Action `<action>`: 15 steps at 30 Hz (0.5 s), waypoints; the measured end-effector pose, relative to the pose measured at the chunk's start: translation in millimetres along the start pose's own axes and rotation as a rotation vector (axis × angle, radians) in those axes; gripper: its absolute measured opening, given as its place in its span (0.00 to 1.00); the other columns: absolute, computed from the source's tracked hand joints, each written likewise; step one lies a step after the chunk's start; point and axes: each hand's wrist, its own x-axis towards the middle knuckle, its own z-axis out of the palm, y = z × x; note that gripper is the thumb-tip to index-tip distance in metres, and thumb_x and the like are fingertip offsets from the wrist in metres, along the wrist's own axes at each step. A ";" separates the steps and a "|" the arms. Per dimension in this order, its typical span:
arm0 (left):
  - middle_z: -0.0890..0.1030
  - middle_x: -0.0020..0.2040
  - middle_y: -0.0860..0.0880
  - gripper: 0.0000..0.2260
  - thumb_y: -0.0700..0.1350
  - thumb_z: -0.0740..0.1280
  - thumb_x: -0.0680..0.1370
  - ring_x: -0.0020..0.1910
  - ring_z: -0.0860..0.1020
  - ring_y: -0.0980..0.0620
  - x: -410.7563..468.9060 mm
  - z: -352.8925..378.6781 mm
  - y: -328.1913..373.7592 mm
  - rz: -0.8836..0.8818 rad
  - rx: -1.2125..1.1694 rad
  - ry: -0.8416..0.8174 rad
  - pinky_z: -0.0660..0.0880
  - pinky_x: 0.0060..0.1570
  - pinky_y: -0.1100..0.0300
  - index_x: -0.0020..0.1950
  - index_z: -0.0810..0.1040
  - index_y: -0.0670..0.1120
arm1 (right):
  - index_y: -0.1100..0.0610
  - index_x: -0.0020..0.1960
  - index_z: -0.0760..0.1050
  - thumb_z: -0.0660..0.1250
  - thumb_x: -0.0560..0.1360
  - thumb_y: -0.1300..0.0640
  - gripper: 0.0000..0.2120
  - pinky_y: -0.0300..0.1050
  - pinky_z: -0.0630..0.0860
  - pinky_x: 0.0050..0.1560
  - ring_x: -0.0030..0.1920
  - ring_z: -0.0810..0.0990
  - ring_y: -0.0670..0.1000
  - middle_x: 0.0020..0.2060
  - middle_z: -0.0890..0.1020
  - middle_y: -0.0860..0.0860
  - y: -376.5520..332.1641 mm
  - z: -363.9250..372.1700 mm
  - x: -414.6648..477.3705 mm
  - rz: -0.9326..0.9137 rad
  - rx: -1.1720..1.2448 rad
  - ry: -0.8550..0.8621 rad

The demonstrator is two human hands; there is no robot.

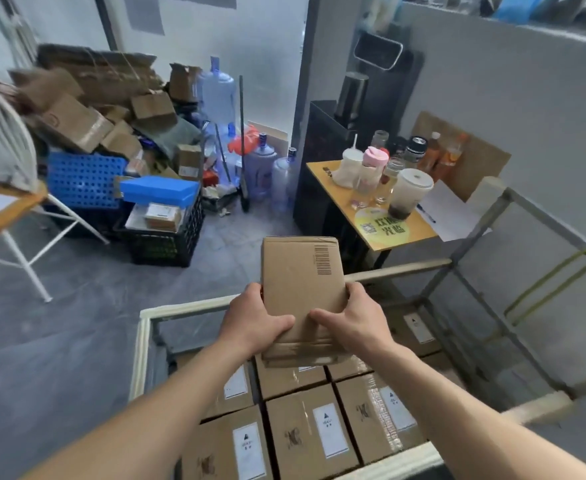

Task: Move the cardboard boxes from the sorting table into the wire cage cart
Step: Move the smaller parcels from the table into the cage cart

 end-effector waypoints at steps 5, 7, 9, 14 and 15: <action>0.79 0.51 0.52 0.28 0.56 0.78 0.67 0.47 0.78 0.52 17.6 -25.8 -57.8 -0.086 -0.029 -0.001 0.73 0.39 0.60 0.62 0.72 0.50 | 0.49 0.66 0.68 0.76 0.65 0.39 0.35 0.43 0.72 0.47 0.49 0.76 0.47 0.49 0.76 0.44 -22.8 63.0 16.4 0.018 -0.047 -0.076; 0.80 0.52 0.52 0.28 0.55 0.78 0.67 0.48 0.78 0.51 18.5 -28.1 -82.0 -0.137 -0.034 -0.007 0.73 0.41 0.60 0.62 0.72 0.51 | 0.49 0.67 0.67 0.76 0.65 0.39 0.36 0.43 0.72 0.47 0.50 0.75 0.47 0.50 0.76 0.44 -24.8 88.3 19.6 0.028 -0.064 -0.125; 0.80 0.53 0.53 0.27 0.55 0.79 0.66 0.49 0.78 0.52 18.5 -27.0 -106.5 -0.193 -0.044 -0.018 0.74 0.43 0.59 0.60 0.71 0.52 | 0.49 0.66 0.67 0.76 0.65 0.40 0.35 0.41 0.71 0.43 0.49 0.75 0.47 0.49 0.75 0.43 -23.3 113.5 22.0 0.034 -0.065 -0.181; 0.79 0.51 0.55 0.26 0.54 0.79 0.66 0.46 0.78 0.54 18.3 -10.6 -166.0 -0.349 -0.047 -0.019 0.71 0.37 0.62 0.59 0.71 0.52 | 0.48 0.65 0.66 0.77 0.67 0.42 0.32 0.43 0.78 0.47 0.51 0.78 0.48 0.53 0.78 0.46 -0.8 182.5 30.0 0.080 -0.086 -0.342; 0.79 0.52 0.54 0.26 0.53 0.78 0.67 0.47 0.78 0.54 18.0 -3.8 -178.4 -0.379 -0.049 -0.025 0.70 0.36 0.64 0.60 0.71 0.52 | 0.48 0.65 0.66 0.76 0.67 0.41 0.33 0.47 0.79 0.51 0.53 0.78 0.49 0.54 0.78 0.46 6.0 196.3 31.7 0.090 -0.107 -0.371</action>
